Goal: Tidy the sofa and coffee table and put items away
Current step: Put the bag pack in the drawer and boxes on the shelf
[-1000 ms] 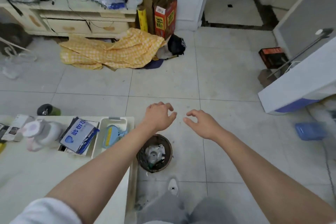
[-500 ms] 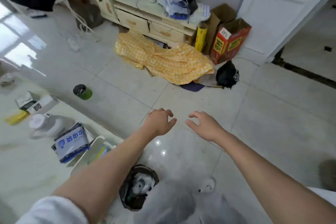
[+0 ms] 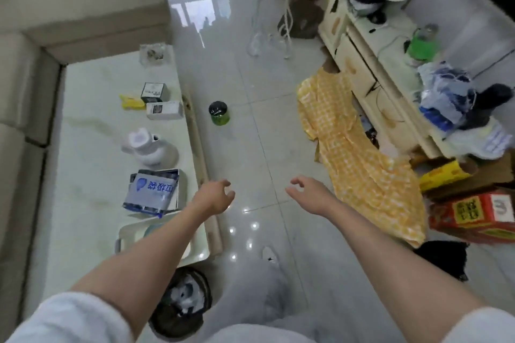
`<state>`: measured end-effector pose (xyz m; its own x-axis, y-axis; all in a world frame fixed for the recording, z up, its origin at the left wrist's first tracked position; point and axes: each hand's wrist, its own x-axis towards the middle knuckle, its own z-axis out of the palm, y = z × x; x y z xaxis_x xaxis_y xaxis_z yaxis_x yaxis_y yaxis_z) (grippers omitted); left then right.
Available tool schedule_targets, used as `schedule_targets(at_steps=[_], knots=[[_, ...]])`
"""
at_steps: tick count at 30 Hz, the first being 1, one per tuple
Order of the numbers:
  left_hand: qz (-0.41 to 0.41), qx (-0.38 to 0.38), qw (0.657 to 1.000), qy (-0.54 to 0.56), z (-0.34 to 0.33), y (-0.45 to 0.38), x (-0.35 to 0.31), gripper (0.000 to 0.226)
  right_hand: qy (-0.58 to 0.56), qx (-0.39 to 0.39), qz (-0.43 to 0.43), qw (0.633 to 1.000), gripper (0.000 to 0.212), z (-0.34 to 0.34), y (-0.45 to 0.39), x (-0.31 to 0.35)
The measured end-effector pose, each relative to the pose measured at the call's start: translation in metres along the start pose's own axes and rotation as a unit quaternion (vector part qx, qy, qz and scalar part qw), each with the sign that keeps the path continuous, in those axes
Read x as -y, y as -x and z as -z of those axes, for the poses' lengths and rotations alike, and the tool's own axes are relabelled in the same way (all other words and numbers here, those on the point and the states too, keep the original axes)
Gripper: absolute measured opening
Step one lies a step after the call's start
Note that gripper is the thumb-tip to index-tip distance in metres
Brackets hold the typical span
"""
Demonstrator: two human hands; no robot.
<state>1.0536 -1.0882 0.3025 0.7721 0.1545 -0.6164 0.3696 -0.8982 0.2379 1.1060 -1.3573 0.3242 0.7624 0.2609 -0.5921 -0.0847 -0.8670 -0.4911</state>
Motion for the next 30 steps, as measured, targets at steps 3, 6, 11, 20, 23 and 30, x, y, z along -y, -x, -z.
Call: schedule_targets(at_steps=[3,6,11,20,23,30], knots=[[0.061,-0.024,0.996,0.054,0.016,-0.02,0.011,0.055,0.042,0.024,0.041,0.998,0.054,0.032,-0.05,0.029],[0.104,-0.053,0.989,0.087,0.041,-0.026,0.011,0.052,0.08,0.073,0.09,0.99,0.056,0.054,-0.098,0.068],[0.212,-0.12,0.953,0.183,0.059,-0.054,0.023,0.05,0.141,0.152,0.191,0.96,0.057,0.06,-0.194,0.126],[0.432,-0.161,0.833,0.306,0.037,-0.086,0.037,0.064,0.264,0.279,0.335,0.861,0.063,0.037,-0.329,0.201],[0.465,-0.186,0.811,0.304,0.032,-0.112,0.055,0.063,0.293,0.293,0.398,0.818,0.069,-0.001,-0.366,0.227],[0.527,-0.241,0.788,0.211,-0.054,-0.192,0.13,0.078,0.306,0.312,0.513,0.739,0.062,-0.159,-0.451,0.216]])
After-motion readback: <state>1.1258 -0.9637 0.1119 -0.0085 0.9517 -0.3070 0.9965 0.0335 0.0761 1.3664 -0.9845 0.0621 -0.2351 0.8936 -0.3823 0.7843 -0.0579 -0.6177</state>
